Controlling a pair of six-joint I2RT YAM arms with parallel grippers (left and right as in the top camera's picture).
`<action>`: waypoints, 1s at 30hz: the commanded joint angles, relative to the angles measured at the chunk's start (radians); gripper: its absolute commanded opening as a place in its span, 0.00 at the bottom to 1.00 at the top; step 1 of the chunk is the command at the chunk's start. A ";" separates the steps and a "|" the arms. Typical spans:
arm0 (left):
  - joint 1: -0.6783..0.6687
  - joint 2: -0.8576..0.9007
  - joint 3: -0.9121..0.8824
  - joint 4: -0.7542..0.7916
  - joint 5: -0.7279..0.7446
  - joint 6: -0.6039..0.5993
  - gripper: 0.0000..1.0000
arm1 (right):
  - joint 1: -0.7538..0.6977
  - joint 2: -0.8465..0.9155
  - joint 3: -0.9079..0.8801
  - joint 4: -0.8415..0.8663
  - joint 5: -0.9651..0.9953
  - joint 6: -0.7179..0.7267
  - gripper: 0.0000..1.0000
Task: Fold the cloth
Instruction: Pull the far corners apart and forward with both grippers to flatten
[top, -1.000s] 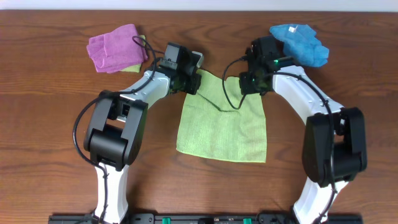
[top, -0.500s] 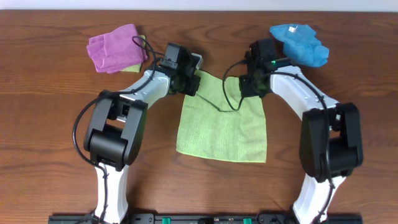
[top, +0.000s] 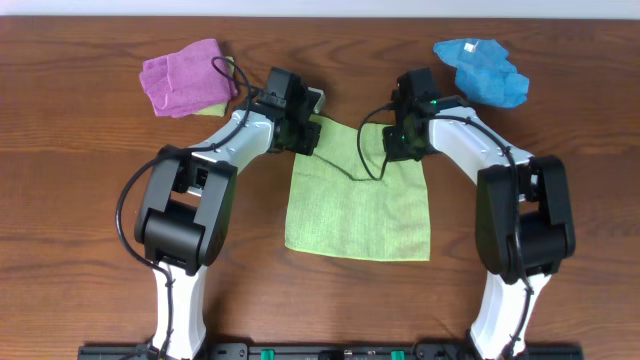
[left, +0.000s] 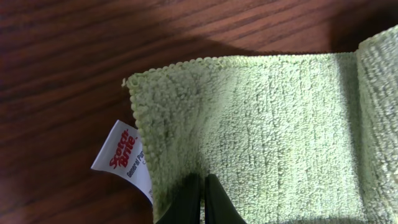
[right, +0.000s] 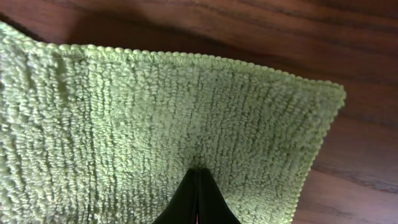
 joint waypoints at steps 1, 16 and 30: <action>0.003 0.017 -0.014 -0.046 -0.082 -0.004 0.06 | 0.004 0.028 -0.007 0.003 0.067 -0.011 0.02; 0.003 0.017 -0.014 -0.101 -0.113 -0.126 0.06 | -0.027 0.028 -0.007 -0.004 0.080 -0.010 0.01; 0.005 -0.002 -0.014 -0.073 -0.113 -0.137 0.06 | -0.042 0.028 -0.007 -0.042 0.142 -0.010 0.01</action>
